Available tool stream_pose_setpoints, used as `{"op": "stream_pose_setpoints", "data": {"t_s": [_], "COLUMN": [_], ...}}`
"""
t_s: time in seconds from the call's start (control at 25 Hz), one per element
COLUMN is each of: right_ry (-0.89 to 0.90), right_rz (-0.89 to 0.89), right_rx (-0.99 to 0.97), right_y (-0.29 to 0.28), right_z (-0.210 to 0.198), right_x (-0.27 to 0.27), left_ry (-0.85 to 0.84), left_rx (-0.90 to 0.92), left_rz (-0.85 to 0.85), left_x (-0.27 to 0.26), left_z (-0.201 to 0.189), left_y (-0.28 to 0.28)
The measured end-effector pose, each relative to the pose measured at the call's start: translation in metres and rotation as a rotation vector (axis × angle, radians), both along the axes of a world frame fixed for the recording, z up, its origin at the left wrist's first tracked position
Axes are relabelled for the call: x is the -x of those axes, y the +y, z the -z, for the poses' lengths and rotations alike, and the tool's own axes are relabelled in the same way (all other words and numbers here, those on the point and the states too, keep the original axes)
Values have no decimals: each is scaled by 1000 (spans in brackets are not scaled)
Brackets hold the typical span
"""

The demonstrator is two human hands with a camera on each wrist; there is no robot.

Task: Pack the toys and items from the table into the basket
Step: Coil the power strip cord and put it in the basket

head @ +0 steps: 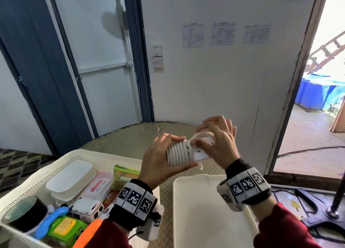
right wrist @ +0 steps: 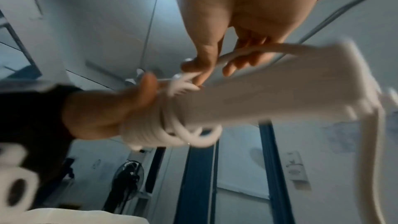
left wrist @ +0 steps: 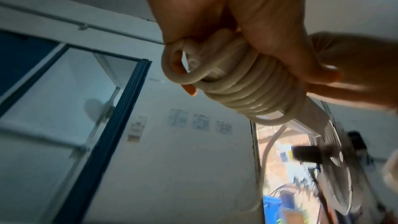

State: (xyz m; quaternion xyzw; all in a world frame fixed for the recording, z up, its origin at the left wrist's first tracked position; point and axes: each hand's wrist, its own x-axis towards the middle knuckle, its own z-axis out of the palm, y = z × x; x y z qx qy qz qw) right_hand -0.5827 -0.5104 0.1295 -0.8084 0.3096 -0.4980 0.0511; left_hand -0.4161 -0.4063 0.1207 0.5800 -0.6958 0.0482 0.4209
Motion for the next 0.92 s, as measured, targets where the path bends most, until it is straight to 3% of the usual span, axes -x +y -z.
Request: {"op": "stream_pose_setpoints", "data": {"t_s": [0.12,0.24,0.36,0.44,0.56,0.64,0.72,0.84,0.92], "right_ry": [-155,-122,-188,-237,-455,-611,-563,-350,-388], "right_rz": [-90,-88,-125,-222,-519,-600,-619,-643,-629], "right_rx": [-308,-335,-357,-489,-839,-925,-941,-942,-919], "right_y": [-8,-4,-1,3,-1,-5,0,14,17], "right_z": [3,2,3,-1,-2,10,28,48,56], "right_x": [2,3,3,6,19,24,15,-6,-12], "left_ry": [-22,26,-33,-11,171,315,405,391,374], "left_rx": [73,18,1,4,34,51,55,48,50], "left_rz": [-3,-5,-26,-24,-14,7,41,72,51], "left_x": [4,8,7,3,-2,-1,1,1,-4], "left_z": [6,13,16,15,11,7,3,-3,-2], "left_y": [1,0,-2,-2,0,2,4,2,0]}}
